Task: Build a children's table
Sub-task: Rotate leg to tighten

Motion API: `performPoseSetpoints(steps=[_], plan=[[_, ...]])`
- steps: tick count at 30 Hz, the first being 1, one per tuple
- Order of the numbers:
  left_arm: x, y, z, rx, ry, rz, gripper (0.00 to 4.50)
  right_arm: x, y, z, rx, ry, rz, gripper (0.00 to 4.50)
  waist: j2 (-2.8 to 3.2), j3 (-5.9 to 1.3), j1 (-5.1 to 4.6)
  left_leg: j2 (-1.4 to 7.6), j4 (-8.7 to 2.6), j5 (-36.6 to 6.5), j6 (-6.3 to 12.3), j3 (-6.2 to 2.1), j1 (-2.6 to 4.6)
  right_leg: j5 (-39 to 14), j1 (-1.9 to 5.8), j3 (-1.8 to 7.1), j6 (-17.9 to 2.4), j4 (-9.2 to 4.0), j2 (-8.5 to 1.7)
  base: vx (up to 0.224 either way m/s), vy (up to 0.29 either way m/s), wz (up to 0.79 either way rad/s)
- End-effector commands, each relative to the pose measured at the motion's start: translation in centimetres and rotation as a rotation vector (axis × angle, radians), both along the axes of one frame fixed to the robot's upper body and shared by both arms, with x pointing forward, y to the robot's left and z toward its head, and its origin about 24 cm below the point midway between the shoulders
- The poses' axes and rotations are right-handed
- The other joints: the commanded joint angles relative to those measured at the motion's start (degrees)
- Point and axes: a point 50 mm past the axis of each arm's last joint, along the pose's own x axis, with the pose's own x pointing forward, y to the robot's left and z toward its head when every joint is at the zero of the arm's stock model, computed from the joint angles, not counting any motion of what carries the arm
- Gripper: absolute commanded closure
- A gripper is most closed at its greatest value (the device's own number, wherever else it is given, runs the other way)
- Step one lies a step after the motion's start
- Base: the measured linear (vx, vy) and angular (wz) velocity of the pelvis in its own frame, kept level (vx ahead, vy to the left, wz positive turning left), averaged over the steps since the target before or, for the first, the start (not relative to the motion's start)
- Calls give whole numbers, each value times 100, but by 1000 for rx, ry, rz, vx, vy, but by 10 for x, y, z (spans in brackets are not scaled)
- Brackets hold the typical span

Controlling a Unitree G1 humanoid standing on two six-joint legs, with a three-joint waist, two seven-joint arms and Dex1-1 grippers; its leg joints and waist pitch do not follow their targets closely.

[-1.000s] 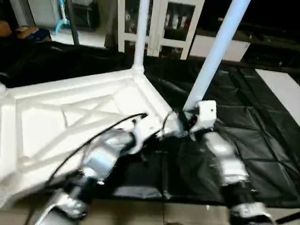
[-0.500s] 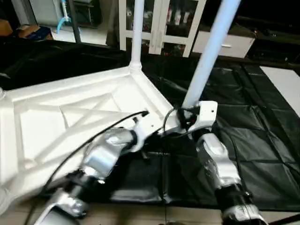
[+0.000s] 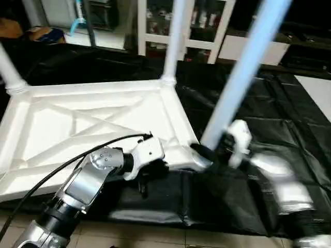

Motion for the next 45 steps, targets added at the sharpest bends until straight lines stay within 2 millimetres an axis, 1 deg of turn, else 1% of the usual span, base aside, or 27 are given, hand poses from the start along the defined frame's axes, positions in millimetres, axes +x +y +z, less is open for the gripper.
performPoseSetpoints(steps=[1, 4, 5, 6, 8, 9, 11, 15, 20, 23, 25, 26, 28, 29, 30, 32, 33, 34, 35, 36, 37, 38, 39, 40, 41, 43, 45], plan=[[-11, -2, -13, -5, 80, -57, 450, -1, -9, 8, -8, -15, 36, 128, -2, -256, 2, 326, -434, -1317, 309, -128, 61, -1463, 210, 204, -1203, -444, -378, 0, 0, 0], [-12, -1, -13, -3, 81, -63, 450, -4, -14, 9, -35, -9, 85, 128, -14, -256, 7, 321, -427, -1329, 304, -139, 56, -1671, 207, 201, -1141, -458, -386, 0, 0, 0], [-12, -1, -13, -3, 81, -63, 450, -4, -14, 9, -35, -9, 85, 128, -15, -259, 9, 324, -427, -1307, 301, -141, 58, -1678, 205, 199, -1133, -459, -387, 0, 0, 0], [-12, 1, -12, -2, 81, -72, 450, -5, -19, 13, -45, 16, 143, 128, -13, -273, 13, 325, -417, -1265, 336, -144, 61, -1593, 216, 194, -1157, -448, -378, 0, 0, 0], [-13, 1, -12, -2, 84, -82, 450, -4, -21, 13, -47, 39, 177, 154, -7, -269, 14, 329, -418, -1227, 366, -142, 55, -1531, 211, 191, -1192, -440, -381, 0, 0, 0], [-13, 1, -12, -2, 84, -82, 450, -4, -21, 13, -47, 39, 177, 154, -10, -273, 2, 324, -413, -1231, 375, -141, 55, -1518, 207, 187, -1216, -435, -371, 0, 0, 0], [-14, 1, -11, -4, 85, -89, 450, -3, -21, 11, -44, 60, 199, 181, -14, -280, -1, 325, -405, -1179, 383, -141, 53, -1478, 211, 185, -1260, -431, -382, 0, 0, 0], [-15, 0, -11, -7, 93, -99, 450, -3, -16, 8, -24, 85, 227, 209, -21, -292, 13, 326, -394, -1036, 410, -136, 56, -1318, 220, 183, -1304, -408, -380, 0, 0, 0], [-16, -1, -11, -5, 97, -102, 450, -5, -15, 4, -14, 103, 212, 245, -29, -299, 22, 323, -382, -921, 456, -126, 58, -1141, 230, 181, -1370, -389, -382, 0, 0, 0], [-16, 0, -12, 2, 102, -93, 450, -3, -17, 1, 10, 105, 152, 254, -21, -285, 15, 325, -392, -1065, 397, -131, 65, -1393, 215, 180, -1331, -416, -384, 0, 0, 0], [-14, -2, -13, 4, 101, -61, 450, 2, -19, -8, 8, 118, 11, 255, -20, -285, -2, 324, -399, -1154, 313, -132, 63, -1544, 204, 185, -1284, -423, -380, 0, 0, 0], [-11, -5, -13, 4, 98, -38, 450, 4, -20, -16, -12, 130, -78, 256, -11, -273, -24, 314, -418, -1283, 228, -147, 51, -1776, 196, 180, -1213, -444, -379, 0, 0, 0], [-6, -9, -13, 8, 82, 3, 450, 7, -17, -26, -18, 158, -210, 256, -15, -272, -59, 317, -442, -1507, 61, -177, 62, -2151, 187, 171, -1061, -474, -382, 0, 0, 0], [-4, -10, -13, 10, 75, 15, 450, 7, -16, -30, -14, 173, -257, 257, -8, -269, -95, 310, -457, -1615, -39, -188, 62, -2260, 166, 170, -992, -482, -369, 0, 0, 0], [-1, -12, -12, 12, 62, 38, 450, 9, -15, -33, -19, 183, -320, 257, -7, -269, -109, 308, -463, -1686, -77, -199, 62, -2328, 164, 167, -958, -490, -371, 0, 0, 0], [10, -22, -9, 15, 15, 126, 450, 14, -12, -45, -71, 199, -581, 257, -8, -264, -175, 295, -473, -1963, -215, -221, 71, -2574, 121, 166, -830, -529, -368, 0, 0, 0], [10, -22, -9, 15, 15, 126, 450, 14, -12, -45, -71, 199, -581, 258, 1, -251, -185, 294, -479, -2034, -277, -229, 72, -2690, 99, 162, -779, -535, -366, 0, 0, 0], [16, -27, -7, 8, -8, 183, 450, 15, -11, -51, -112, 207, -723, 258, 25, -276, -202, 289, -482, -2144, -332, -258, 75, -2816, 118, 154, -700, -540, -380, 0, 0, 0], [16, -27, -7, 8, -8, 183, 450, 15, -11, -51, -112, 207, -723, 259, 11, -280, -219, 277, -484, -2233, -369, -259, 85, -2823, 89, 143, -640, -561, -364, 0, 0, 0], [20, -32, -6, -1, -21, 218, 450, 18, -10, -51, -161, 163, -842, 259, 31, -284, -223, 281, -487, -2274, -385, -268, 88, -2801, 89, 143, -619, -557, -362, 0, 0, 0], [27, -43, -4, -21, -57, 265, 450, 22, 9, -50, -185, 103, -962, 259, 65, -275, -229, 269, -482, -2361, -419, -254, 109, -2797, 37, 152, -594, -595, -357, 0, 0, 0], [30, -50, -2, -33, -76, 289, 450, 25, 28, -49, -175, 81, -992, 260, 46, -292, -253, 254, -485, -2374, -459, -260, 102, -2767, 32, 144, -581, -595, -358, 0, 0, 0], [31, -52, -2, -37, -82, 291, 450, 26, 40, -50, -146, 105, -965, 260, 34, -302, -268, 247, -487, -2388, -472, -276, 89, -2756, 55, 133, -570, -582, -359, 0, 0, 0], [31, -53, -2, -35, -84, 289, 450, 28, 47, -49, -141, 100, -937, 260, 19, -304, -291, 236, -503, -2448, -419, -293, 62, -2734, 103, 112, -524, -575, -352, 0, 0, 0], [31, -54, -2, -35, -84, 285, 450, 31, 53, -44, -103, 74, -914, 260, 91, -302, -301, 250, -495, -2544, -352, -284, 92, -2578, 66, 124, -550, -592, -358, 0, 0, 0], [31, -52, -2, -33, -86, 282, 450, 34, 63, -30, -6, 24, -790, 260, 83, -301, -318, 245, -483, -2517, -244, -260, 76, -2359, 77, 144, -617, -594, -350, 0, 0, 0], [31, -49, -3, -26, -88, 281, 450, 32, 65, -24, 14, -3, -713, 260, 72, -304, -299, 257, -482, -2326, -134, -238, 52, -2066, 108, 167, -702, -571, -352, 0, 0, 0]])
